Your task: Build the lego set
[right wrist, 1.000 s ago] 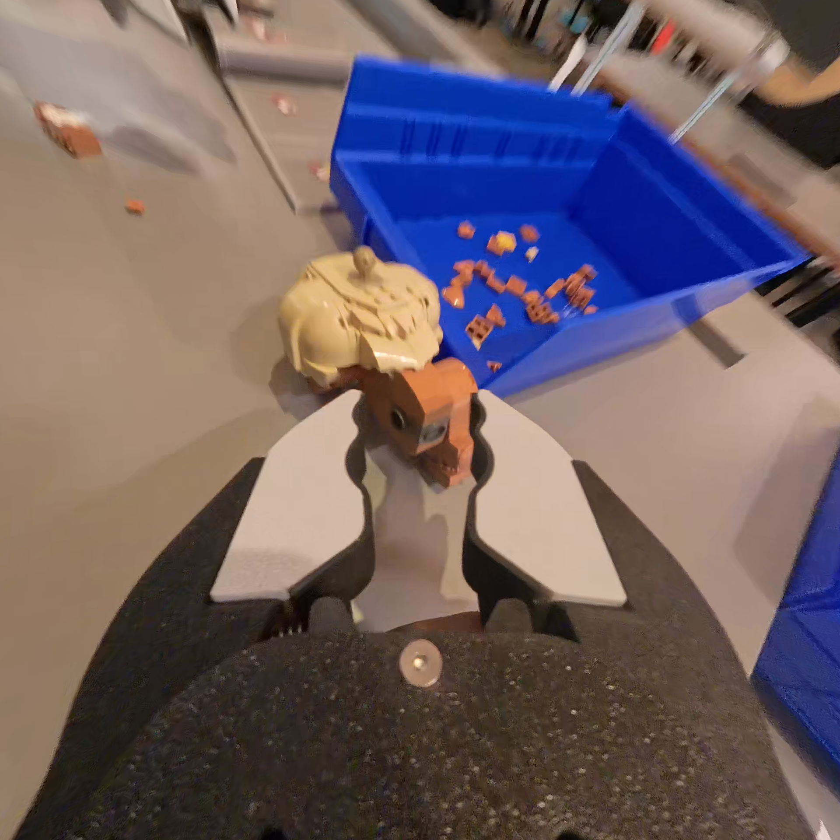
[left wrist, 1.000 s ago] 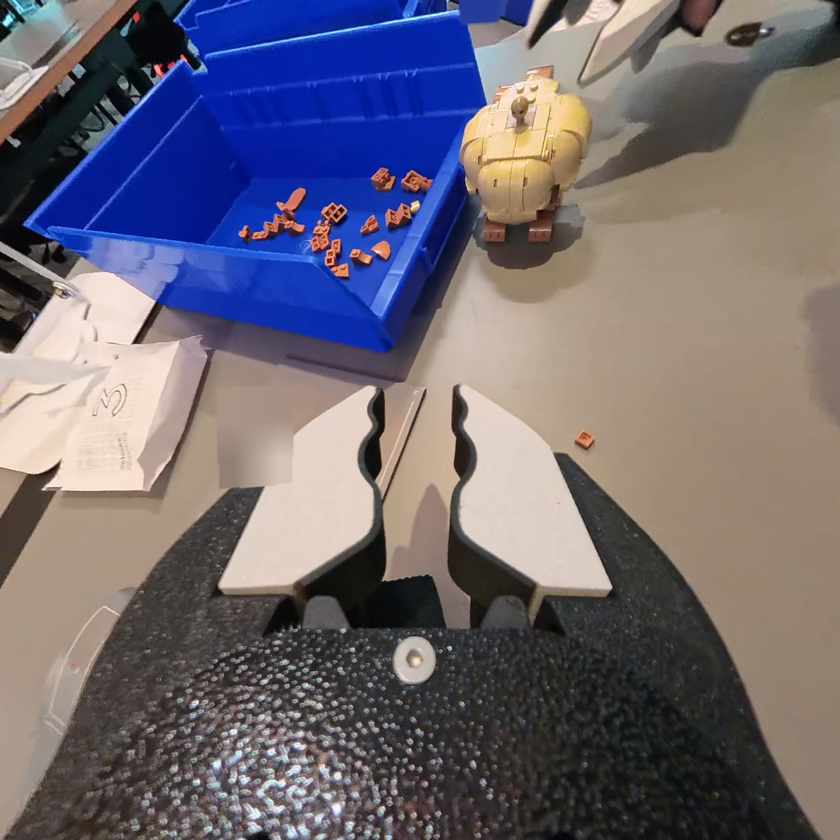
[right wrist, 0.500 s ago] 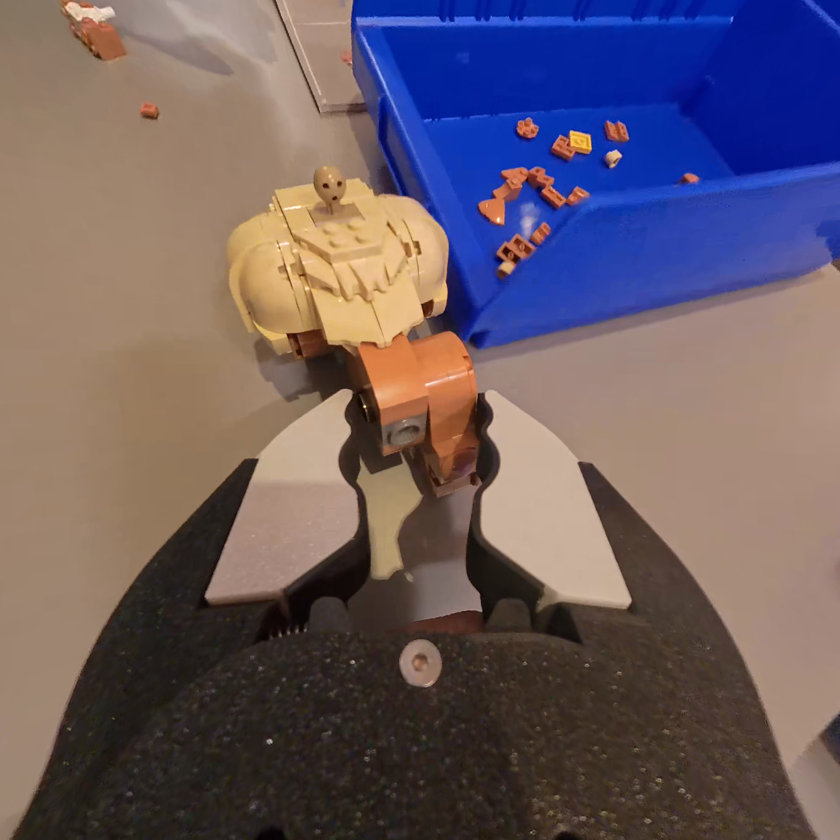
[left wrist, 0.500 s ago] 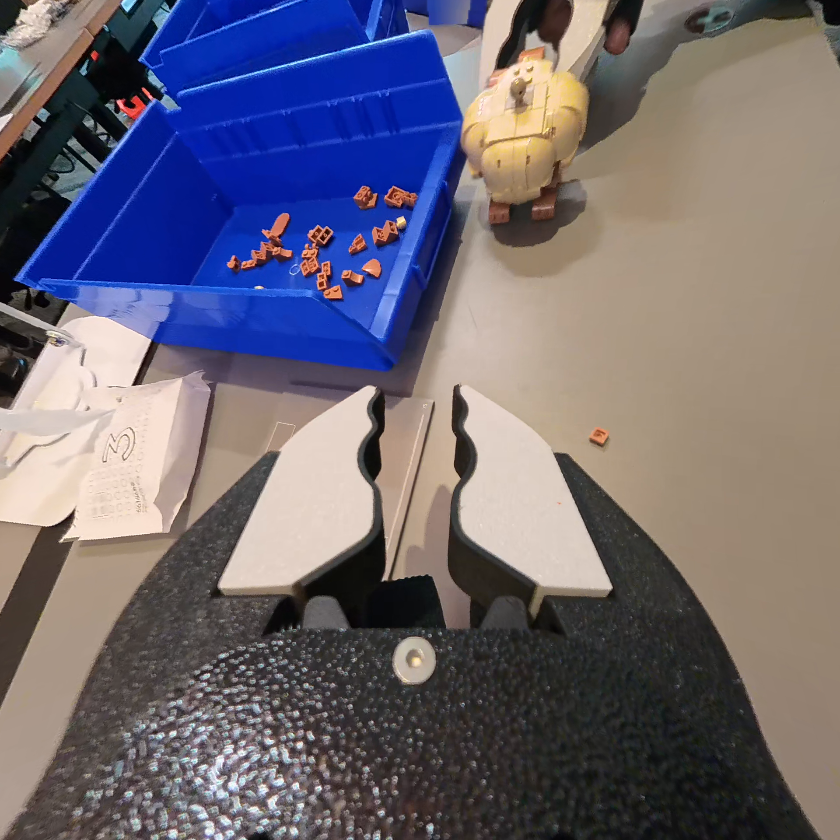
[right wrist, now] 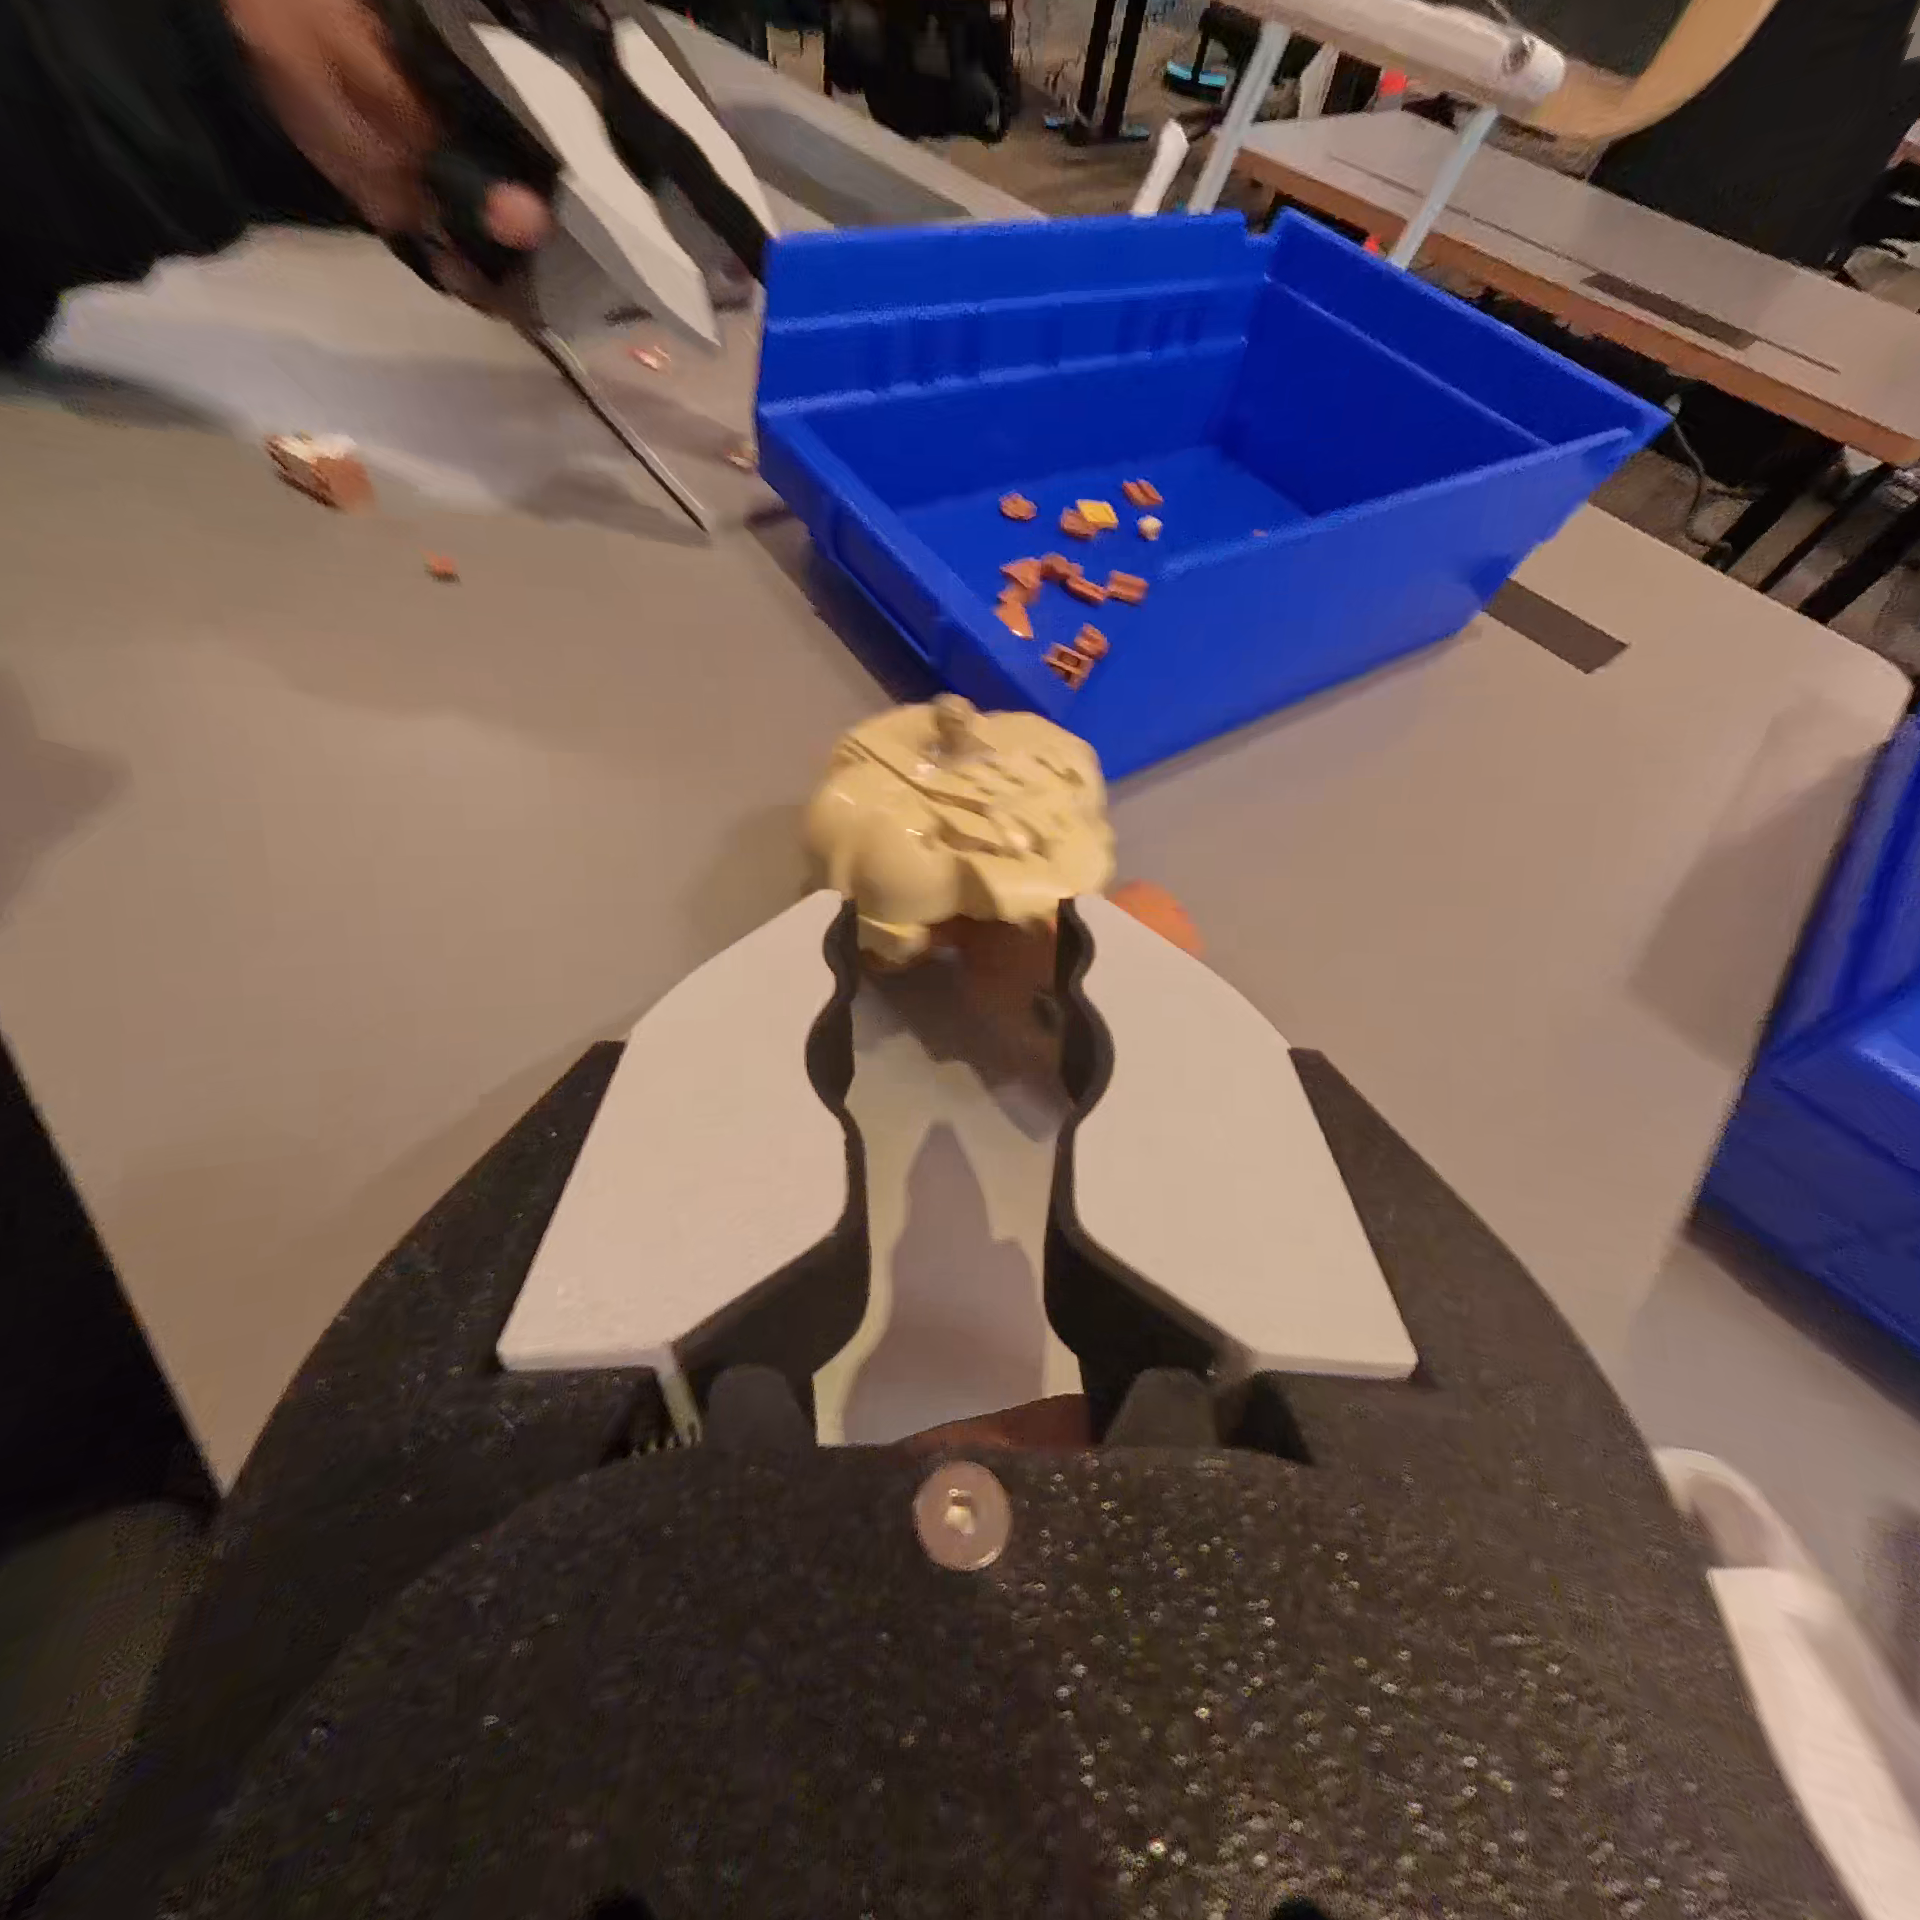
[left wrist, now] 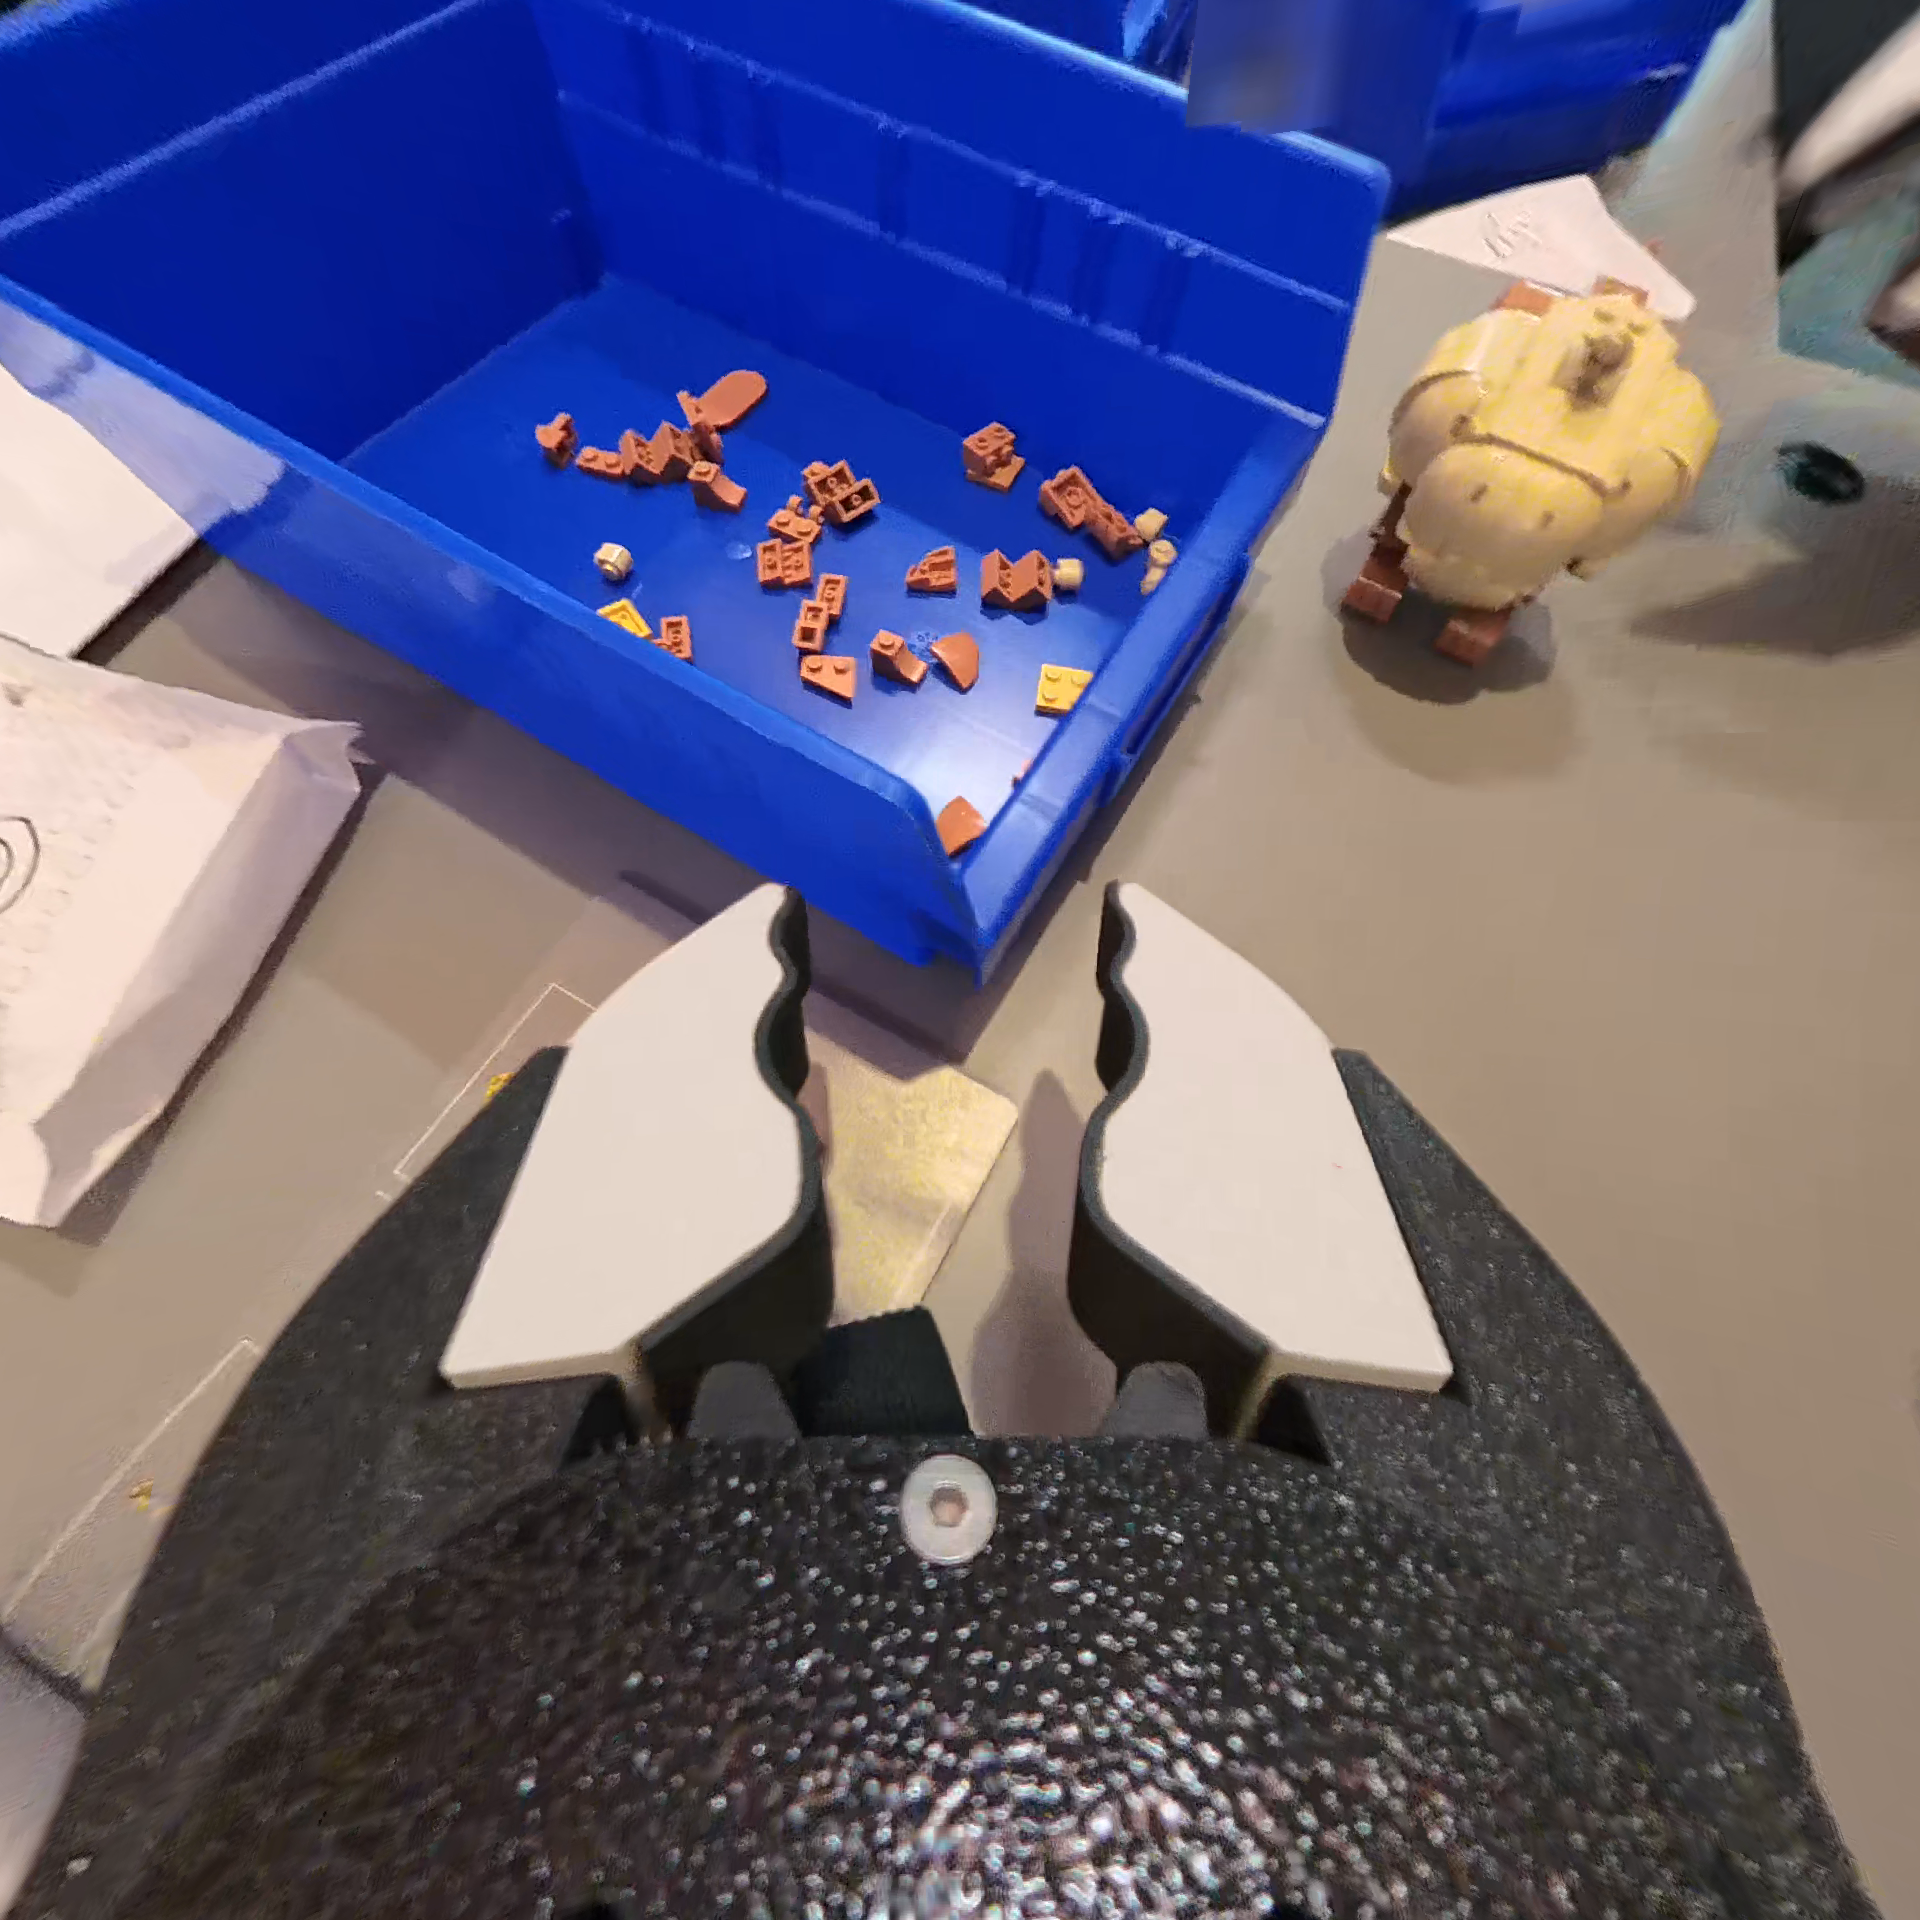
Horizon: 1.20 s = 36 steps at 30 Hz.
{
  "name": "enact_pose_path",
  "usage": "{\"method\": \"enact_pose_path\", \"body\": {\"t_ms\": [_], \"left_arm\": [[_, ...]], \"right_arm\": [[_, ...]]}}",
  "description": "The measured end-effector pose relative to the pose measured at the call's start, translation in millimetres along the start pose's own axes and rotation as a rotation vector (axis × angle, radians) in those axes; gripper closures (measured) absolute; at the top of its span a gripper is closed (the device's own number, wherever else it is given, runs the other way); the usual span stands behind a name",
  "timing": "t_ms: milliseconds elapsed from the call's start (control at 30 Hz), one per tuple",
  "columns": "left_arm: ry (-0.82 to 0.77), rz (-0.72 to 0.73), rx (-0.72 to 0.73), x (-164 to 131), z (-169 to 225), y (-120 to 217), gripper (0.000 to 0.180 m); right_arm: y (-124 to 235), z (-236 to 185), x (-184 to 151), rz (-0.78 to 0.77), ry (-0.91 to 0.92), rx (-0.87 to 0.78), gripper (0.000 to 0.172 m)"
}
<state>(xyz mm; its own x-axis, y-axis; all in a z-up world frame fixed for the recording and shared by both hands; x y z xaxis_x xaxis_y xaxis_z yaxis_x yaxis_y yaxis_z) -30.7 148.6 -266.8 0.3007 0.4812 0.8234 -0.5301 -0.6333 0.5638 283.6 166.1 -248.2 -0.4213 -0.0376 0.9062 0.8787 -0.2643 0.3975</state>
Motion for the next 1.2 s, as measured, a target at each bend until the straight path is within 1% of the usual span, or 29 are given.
{"method": "enact_pose_path", "body": {"t_ms": [100,133,167,233,333,433,633,767,900,1100,1200], "left_arm": [[0.054,-0.011,0.05,1,-8,-11,0.128],[0.056,-0.005,0.053,2,-8,-15,0.133],[0.054,0.0,0.043,3,-7,-18,0.143],[0.049,-0.008,0.046,2,-5,-22,0.156],[0.029,-0.029,-0.009,0,6,-24,0.164],[0.011,-0.043,-0.066,-2,22,-25,0.178],[-0.045,-0.04,-0.146,0,44,-32,0.179],[-0.069,-0.045,-0.195,1,53,-35,0.179],[-0.097,-0.06,-0.258,0,62,-33,0.179],[-0.146,-0.068,-0.318,-2,78,-33,0.179],[-0.137,-0.092,-0.326,-6,77,-32,0.175]], "right_arm": [[-14,-33,1,0.01,-0.03,0.006,0.139],[-20,-43,1,0.013,-0.042,0.027,0.14],[-25,-52,0,0.023,-0.053,0.057,0.14],[-35,-66,-1,0.036,-0.073,0.116,0.142],[-47,-76,-7,0.031,-0.077,0.182,0.142],[-51,-81,-9,0.016,-0.075,0.255,0.144],[-49,-84,-7,0.034,-0.119,0.373,0.149],[-46,-80,-5,0.063,-0.182,0.418,0.151],[-44,-81,-4,0.075,-0.198,0.461,0.152],[-46,-81,-5,0.052,-0.214,0.473,0.151],[-47,-77,-5,0.053,-0.239,0.449,0.151]]}}
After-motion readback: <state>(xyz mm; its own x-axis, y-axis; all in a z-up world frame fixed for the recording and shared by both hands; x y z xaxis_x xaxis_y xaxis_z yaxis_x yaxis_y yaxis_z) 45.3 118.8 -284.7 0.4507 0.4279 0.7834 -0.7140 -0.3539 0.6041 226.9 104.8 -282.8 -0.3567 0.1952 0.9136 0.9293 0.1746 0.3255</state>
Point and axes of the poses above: each gripper's, where its closed fingertips meet, y back along the fingers, x out of its top, z = x × y across the jaws, the point moved 3 cm from there along y, back along the fingers
